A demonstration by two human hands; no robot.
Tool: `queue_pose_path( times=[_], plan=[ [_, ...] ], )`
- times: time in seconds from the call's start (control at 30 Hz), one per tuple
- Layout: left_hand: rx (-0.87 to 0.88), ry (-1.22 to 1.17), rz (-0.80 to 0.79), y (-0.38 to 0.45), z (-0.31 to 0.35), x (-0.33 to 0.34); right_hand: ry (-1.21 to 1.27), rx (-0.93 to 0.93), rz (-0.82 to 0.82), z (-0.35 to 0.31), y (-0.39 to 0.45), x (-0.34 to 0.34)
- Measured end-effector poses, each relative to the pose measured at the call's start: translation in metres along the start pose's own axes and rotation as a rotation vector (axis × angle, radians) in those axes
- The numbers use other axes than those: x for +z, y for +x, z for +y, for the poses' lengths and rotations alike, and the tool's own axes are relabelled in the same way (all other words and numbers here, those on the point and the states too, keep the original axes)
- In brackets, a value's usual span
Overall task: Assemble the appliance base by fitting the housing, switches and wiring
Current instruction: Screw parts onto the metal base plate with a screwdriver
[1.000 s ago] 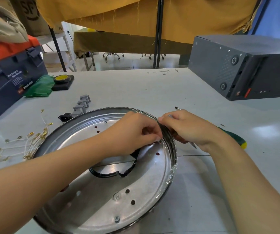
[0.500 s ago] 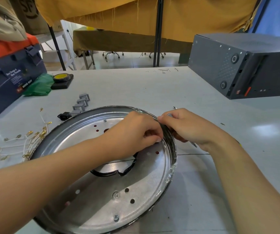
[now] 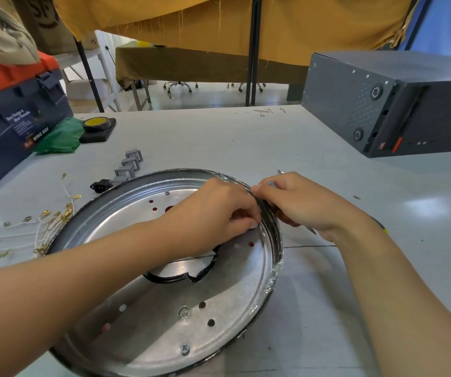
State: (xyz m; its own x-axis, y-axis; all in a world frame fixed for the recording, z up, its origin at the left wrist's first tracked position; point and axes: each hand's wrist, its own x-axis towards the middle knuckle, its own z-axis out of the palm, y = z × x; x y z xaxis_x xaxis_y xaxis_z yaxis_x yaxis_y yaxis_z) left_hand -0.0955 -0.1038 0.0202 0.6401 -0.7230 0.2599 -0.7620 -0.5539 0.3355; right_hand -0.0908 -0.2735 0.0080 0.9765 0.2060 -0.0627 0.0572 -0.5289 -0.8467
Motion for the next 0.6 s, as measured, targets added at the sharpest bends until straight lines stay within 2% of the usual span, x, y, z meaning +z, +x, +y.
queue_pose_path(
  times=[0.43,0.6],
  plan=[
    [-0.051,-0.046,0.084,-0.0023,-0.0012,0.0076,-0.015,-0.018,0.018,0.0007,0.0002,-0.0001],
    [-0.129,-0.160,0.057,-0.0015,-0.0050,0.0061,-0.033,-0.055,0.048,0.0026,0.0015,0.0005]
  ],
)
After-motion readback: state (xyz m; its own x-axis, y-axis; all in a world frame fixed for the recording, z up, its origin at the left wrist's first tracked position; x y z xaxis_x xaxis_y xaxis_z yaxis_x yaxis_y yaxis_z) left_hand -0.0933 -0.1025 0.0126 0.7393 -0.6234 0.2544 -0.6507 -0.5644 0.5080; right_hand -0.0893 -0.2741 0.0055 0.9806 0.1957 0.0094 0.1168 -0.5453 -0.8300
